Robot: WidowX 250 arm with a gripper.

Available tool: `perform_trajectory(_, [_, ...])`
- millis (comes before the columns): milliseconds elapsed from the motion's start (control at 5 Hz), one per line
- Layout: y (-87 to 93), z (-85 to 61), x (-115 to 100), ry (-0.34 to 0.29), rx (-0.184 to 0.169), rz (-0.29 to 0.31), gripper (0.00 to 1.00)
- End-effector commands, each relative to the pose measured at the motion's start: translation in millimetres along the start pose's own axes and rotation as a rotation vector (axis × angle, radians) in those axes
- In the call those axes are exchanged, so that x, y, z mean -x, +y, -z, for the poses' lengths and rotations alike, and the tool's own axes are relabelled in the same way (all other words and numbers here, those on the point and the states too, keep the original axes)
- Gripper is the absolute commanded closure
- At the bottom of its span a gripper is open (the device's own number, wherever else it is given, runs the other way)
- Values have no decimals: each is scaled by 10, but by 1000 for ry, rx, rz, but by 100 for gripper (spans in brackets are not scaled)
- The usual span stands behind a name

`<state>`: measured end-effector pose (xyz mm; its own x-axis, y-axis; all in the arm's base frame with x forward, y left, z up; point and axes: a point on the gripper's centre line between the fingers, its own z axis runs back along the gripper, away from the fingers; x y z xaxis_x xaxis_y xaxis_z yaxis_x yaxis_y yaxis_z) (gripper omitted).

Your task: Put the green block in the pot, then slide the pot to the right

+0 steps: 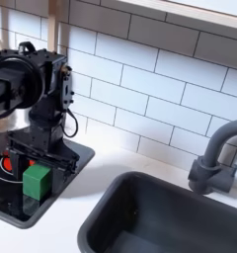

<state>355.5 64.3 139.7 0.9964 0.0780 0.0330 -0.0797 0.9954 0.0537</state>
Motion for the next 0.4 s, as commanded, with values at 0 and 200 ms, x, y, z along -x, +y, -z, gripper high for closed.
perform_trajectory(0, [-38,44,17,22,43,5,100])
perform_trajectory(200, [-59,38,49,28,55,3,100])
